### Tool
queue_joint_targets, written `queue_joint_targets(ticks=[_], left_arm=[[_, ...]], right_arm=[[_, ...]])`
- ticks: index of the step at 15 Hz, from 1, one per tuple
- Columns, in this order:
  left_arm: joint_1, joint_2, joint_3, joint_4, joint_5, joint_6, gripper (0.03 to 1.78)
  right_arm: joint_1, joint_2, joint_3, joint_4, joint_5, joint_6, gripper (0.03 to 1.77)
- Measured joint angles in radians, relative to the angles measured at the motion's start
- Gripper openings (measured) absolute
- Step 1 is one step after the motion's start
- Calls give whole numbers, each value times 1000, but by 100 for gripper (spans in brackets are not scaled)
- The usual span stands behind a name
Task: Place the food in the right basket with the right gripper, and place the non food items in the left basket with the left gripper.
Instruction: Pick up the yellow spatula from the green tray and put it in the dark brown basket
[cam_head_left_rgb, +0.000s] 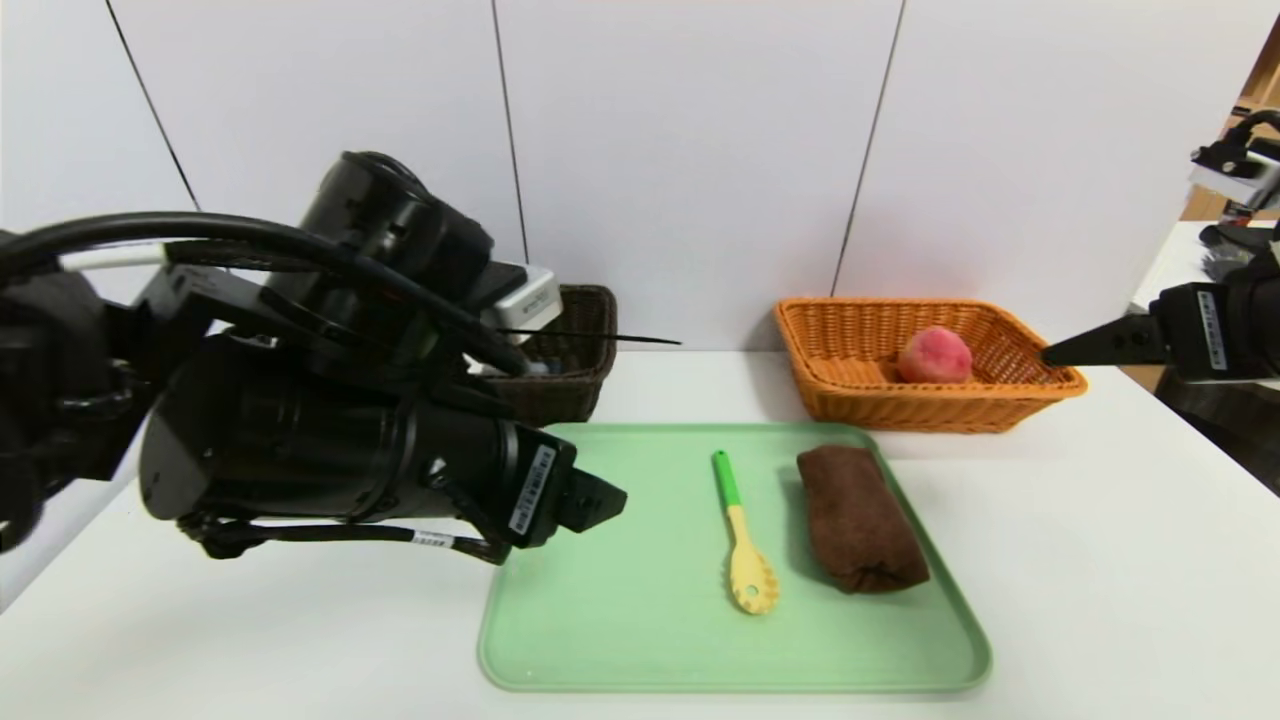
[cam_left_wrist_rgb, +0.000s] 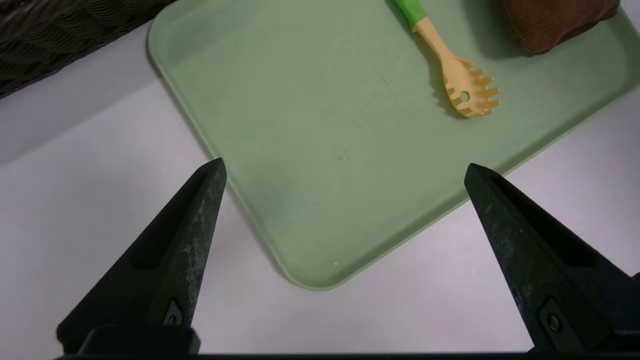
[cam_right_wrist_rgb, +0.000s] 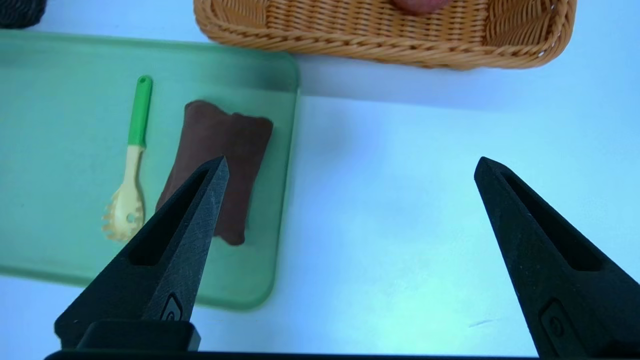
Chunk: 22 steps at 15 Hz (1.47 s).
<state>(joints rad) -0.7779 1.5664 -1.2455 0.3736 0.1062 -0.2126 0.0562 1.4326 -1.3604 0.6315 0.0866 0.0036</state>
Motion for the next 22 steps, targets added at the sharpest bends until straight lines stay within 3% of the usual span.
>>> queue_joint_targets(ticks=[3,7,13,17,22], left_arm=[[-34,101,-73,1,17,-84,169],[-105,250,-198,18,126,-158,169],[-188,476,-471,184,216,-293,169],[-204,598,-642,311,234,-382,169],[-206,685,-695,346,301,-418,169]], right_arm=[[0,-51,51,-1,2,-1,169],[0,-75,84,-2,2,0,169],[0,-84,130,-8,2,1,169],[-1,-92,156,-15,6,1,169],[-1,-105,177,-16,23,3,169]])
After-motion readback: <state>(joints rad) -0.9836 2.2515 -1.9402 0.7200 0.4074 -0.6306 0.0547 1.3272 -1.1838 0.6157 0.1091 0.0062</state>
